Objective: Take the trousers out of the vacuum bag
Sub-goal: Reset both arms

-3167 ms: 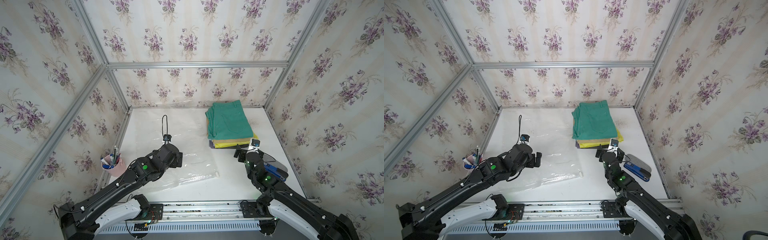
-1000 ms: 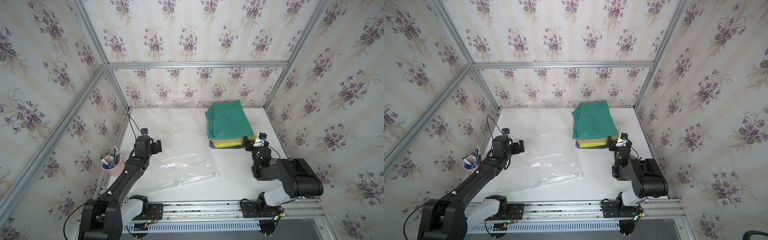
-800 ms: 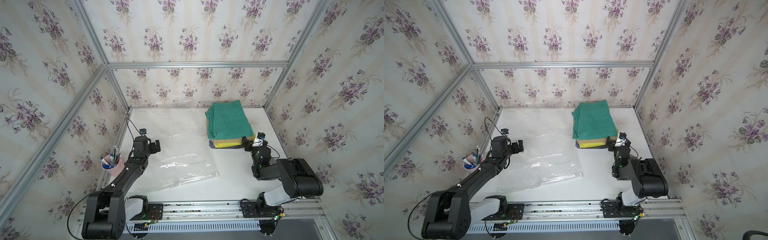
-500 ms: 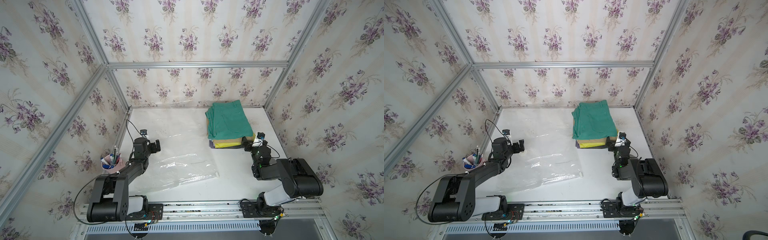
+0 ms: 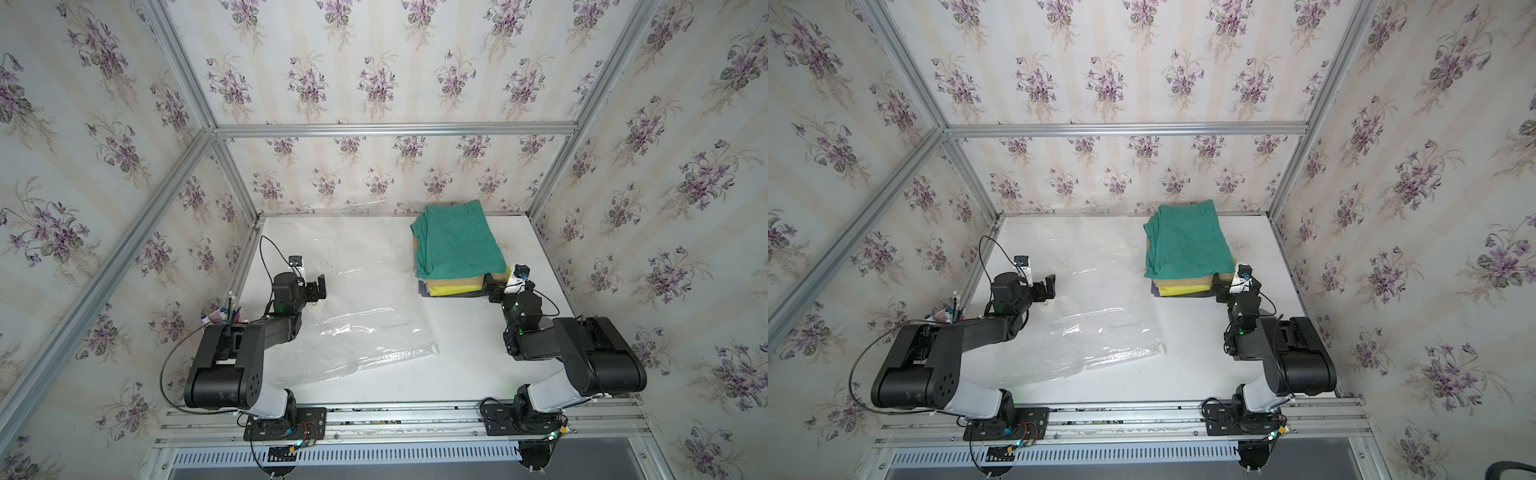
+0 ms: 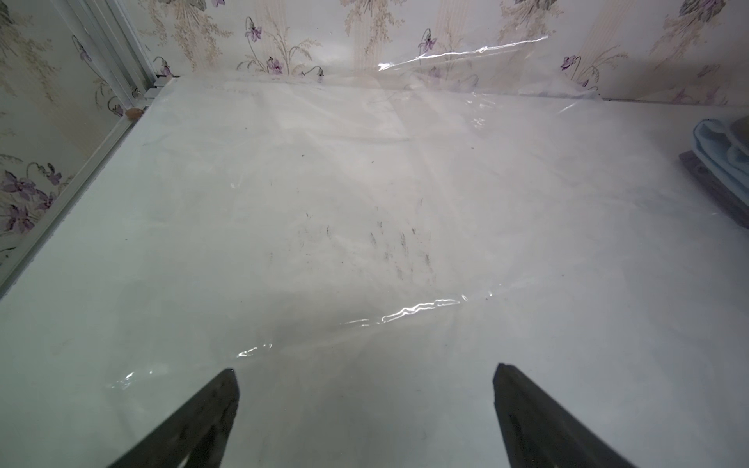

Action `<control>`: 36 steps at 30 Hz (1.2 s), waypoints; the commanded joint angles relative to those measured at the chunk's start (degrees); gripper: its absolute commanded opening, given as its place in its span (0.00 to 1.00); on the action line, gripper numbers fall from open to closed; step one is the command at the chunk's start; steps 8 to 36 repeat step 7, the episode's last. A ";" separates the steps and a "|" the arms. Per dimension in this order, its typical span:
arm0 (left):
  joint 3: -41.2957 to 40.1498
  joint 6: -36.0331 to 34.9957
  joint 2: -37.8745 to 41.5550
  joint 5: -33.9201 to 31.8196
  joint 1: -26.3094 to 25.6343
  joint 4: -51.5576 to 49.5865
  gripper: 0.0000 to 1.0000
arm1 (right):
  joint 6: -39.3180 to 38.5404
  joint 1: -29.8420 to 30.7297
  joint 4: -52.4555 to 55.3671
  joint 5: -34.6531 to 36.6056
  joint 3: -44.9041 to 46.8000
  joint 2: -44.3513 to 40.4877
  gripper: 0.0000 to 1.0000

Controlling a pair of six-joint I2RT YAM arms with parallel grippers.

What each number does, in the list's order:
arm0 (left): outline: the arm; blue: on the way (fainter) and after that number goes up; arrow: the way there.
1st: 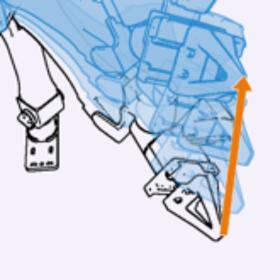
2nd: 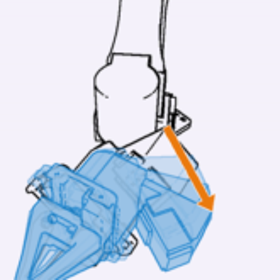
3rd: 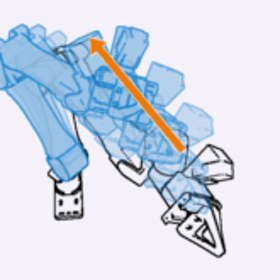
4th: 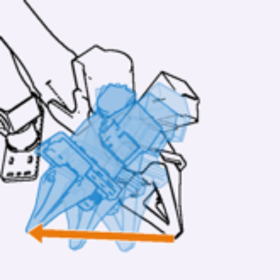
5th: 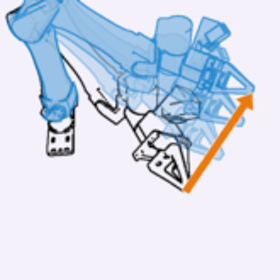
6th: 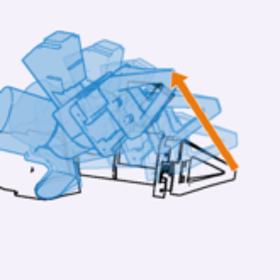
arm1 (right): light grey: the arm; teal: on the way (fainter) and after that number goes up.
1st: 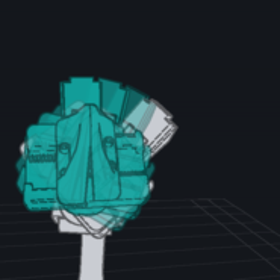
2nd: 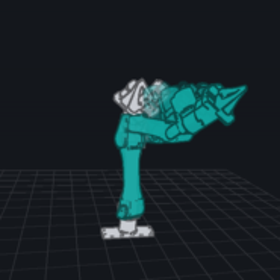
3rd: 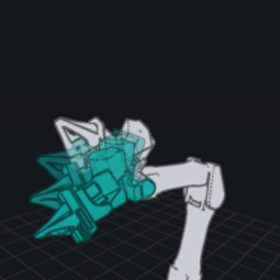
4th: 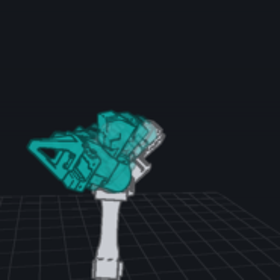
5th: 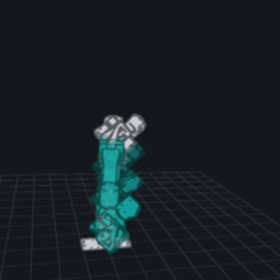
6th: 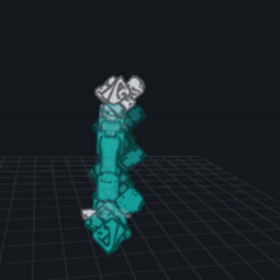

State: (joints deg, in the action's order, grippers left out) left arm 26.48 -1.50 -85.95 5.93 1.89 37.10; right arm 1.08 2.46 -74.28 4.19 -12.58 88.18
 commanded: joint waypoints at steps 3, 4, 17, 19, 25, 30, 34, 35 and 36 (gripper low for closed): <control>0.35 -1.31 0.05 -0.94 -0.66 0.81 1.00 | -1.27 0.09 0.43 -3.19 -0.10 0.32 1.00; 0.33 -1.30 0.00 -0.92 -0.71 0.94 1.00 | -1.17 0.00 0.93 -3.19 -0.29 0.28 1.00; 0.37 -1.36 0.08 -0.94 -0.67 0.80 1.00 | -1.18 0.09 0.63 -2.43 -0.10 0.19 1.00; 0.37 -1.36 0.08 -0.94 -0.67 0.80 1.00 | -1.18 0.09 0.63 -2.43 -0.10 0.19 1.00; 0.37 -1.36 0.08 -0.94 -0.67 0.80 1.00 | -1.18 0.09 0.63 -2.43 -0.10 0.19 1.00; 0.37 -1.36 0.08 -0.94 -0.67 0.80 1.00 | -1.18 0.09 0.63 -2.43 -0.10 0.19 1.00; 0.37 -1.36 0.08 -0.94 -0.67 0.80 1.00 | -1.18 0.09 0.63 -2.43 -0.10 0.19 1.00; 0.37 -1.36 0.08 -0.94 -0.67 0.80 1.00 | -1.18 0.09 0.63 -2.43 -0.10 0.19 1.00; 0.37 -1.36 0.08 -0.94 -0.67 0.80 1.00 | -1.18 0.09 0.63 -2.43 -0.10 0.19 1.00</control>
